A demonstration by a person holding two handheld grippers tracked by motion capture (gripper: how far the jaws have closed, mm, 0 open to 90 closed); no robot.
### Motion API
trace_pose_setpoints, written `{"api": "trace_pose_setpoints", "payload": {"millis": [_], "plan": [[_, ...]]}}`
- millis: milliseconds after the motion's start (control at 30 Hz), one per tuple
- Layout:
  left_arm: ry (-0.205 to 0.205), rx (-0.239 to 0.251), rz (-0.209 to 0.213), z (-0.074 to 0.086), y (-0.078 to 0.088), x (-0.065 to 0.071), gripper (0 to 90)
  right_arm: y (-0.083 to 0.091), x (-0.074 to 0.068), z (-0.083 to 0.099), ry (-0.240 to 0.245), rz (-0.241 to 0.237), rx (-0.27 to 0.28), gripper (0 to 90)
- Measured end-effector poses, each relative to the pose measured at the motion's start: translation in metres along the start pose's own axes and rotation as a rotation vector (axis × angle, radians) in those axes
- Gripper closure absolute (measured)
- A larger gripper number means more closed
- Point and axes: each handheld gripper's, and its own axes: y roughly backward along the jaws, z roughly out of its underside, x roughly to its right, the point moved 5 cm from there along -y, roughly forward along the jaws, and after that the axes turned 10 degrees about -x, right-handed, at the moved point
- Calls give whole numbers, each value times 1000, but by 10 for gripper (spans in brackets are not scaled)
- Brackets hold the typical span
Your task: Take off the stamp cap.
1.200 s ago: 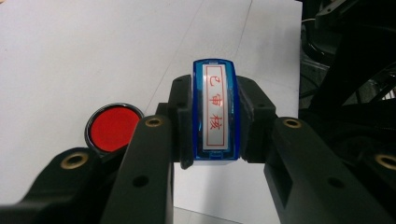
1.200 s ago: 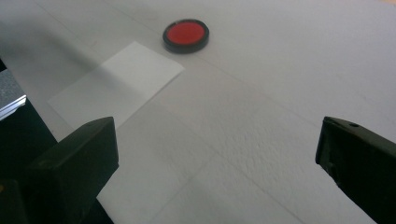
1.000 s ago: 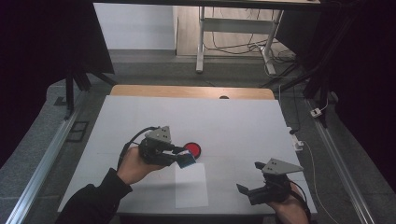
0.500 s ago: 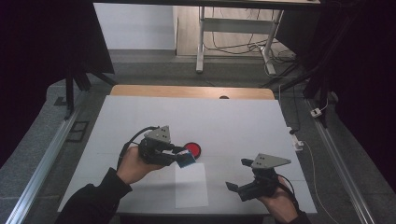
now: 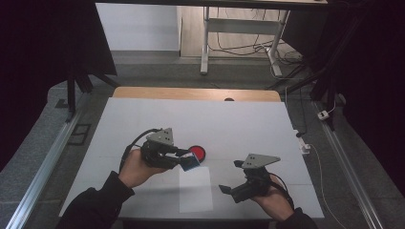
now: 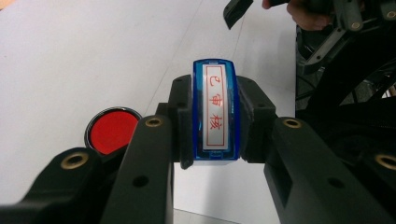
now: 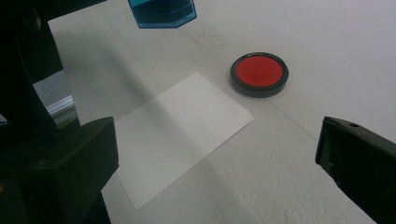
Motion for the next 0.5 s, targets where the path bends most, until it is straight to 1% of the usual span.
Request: {"api": "trace_pose_setpoints", "payload": {"millis": [233, 333, 400, 433, 500], "plan": [[-3, 7, 10, 0, 1, 0, 704, -10, 0, -7, 19, -7, -3, 0], [-3, 13, 17, 0, 1, 0, 704, -13, -1, -11, 32, -26, -3, 0], [-2, 16, 21, 0, 1, 0, 703, -16, -2, -13, 28, -41, 2, 0], [-3, 16, 22, 0, 1, 0, 703, -16, -3, -15, 36, -48, 0, 0], [-4, 18, 26, 0, 1, 1, 704, -19, -3, -17, 41, -47, -3, 0]]}}
